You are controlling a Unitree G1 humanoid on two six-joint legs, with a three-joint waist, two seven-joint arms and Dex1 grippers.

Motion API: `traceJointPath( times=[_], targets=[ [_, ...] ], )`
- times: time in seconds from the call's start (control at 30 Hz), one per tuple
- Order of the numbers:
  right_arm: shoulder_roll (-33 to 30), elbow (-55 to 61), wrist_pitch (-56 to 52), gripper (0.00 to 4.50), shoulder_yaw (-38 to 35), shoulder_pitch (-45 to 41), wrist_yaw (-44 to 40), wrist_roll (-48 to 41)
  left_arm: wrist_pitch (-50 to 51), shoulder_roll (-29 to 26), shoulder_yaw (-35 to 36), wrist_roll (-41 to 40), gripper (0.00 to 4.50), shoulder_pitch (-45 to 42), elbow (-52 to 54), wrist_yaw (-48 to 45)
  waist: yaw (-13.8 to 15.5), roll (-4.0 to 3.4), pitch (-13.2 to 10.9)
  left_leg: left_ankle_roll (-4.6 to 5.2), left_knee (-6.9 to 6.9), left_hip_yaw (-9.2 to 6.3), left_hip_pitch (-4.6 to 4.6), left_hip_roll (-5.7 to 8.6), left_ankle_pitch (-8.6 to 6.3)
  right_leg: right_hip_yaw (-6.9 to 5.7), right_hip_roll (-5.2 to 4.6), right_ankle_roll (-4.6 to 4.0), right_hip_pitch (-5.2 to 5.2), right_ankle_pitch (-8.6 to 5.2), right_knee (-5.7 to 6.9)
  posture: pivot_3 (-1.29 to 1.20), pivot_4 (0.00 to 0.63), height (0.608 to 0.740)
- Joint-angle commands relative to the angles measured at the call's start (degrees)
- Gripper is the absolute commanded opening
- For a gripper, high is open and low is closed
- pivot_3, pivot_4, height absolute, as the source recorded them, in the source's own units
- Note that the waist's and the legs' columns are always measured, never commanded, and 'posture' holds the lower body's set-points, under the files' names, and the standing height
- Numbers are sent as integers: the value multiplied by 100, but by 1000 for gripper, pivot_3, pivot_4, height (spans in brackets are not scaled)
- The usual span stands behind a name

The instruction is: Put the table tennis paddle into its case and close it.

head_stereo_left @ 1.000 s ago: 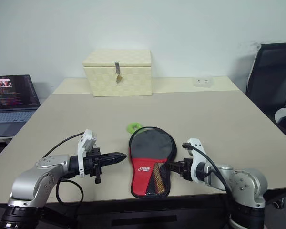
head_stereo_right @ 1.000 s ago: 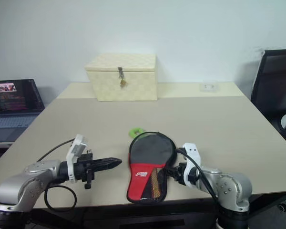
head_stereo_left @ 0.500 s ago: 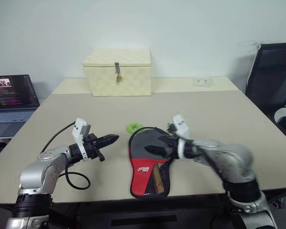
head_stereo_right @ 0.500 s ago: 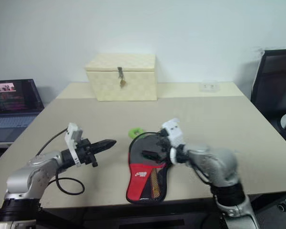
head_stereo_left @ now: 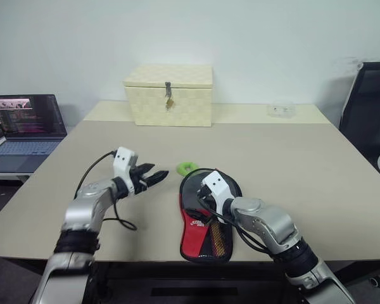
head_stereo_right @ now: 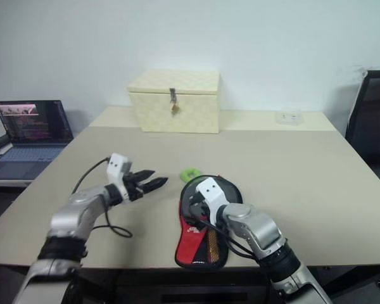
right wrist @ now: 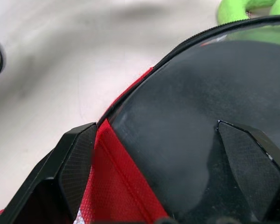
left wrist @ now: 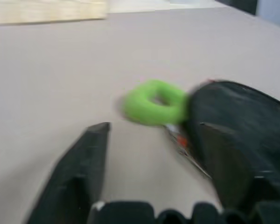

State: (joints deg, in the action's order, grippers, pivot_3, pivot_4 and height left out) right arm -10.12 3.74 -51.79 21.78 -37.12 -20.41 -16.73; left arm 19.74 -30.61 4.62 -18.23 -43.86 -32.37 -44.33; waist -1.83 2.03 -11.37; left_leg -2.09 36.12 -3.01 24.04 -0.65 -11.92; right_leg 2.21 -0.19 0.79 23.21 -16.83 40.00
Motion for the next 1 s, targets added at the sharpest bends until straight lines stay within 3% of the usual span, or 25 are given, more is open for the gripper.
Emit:
traceJointPath(
  times=[0.03, 0.2, 0.33, 0.83, 0.93, 1.0],
  targets=[
    [22, 146, 95, 4500, -30, 10, -77, 125, -476, 126, -76, 357, 4470, -766, -1116, 32, 0, 2, 1, 0, -1, 2, 0, 0, 0, 2, 1, 1, 0, 0, -1, 0, 150, 740],
    [100, 171, 57, 4500, -124, 60, -35, 228, -686, 417, -246, 805, 4470, -1835, -2951, -173, -14, 2, 1, 1, -3, 5, 2, 1, -1, 1, 2, 1, 2, 0, -3, 0, 150, 740],
    [155, 240, 7, 4500, -172, 137, -2, 283, -826, 566, -386, 1180, 4470, -2206, -3724, -266, -30, 3, 2, 1, -4, 7, 2, 4, -1, 2, 4, 1, 3, 0, -2, 0, 150, 740],
    [142, 558, -202, 4500, -248, 371, 61, 406, -1121, 992, -315, 1826, 4470, -2492, -4352, 157, -9, 4, 3, 0, -2, 0, 5, 5, 0, 0, 2, 1, 4, 0, 0, 0, 150, 740],
    [116, 658, -282, 4500, -256, 431, 66, 436, -1137, 1103, -225, 1840, 3872, -2495, -4383, 390, -2, 5, 3, 0, -1, 0, 5, 5, 0, -1, 2, 1, 4, 0, -1, 0, 150, 740],
    [97, 725, -324, 4500, -262, 472, 65, 445, -1155, 1168, -204, 1880, 3218, -2479, -4396, 439, -1, 6, 4, 0, -1, 0, 5, 5, 0, -1, 1, 1, 4, 0, 0, 0, 150, 740]
  ],
)
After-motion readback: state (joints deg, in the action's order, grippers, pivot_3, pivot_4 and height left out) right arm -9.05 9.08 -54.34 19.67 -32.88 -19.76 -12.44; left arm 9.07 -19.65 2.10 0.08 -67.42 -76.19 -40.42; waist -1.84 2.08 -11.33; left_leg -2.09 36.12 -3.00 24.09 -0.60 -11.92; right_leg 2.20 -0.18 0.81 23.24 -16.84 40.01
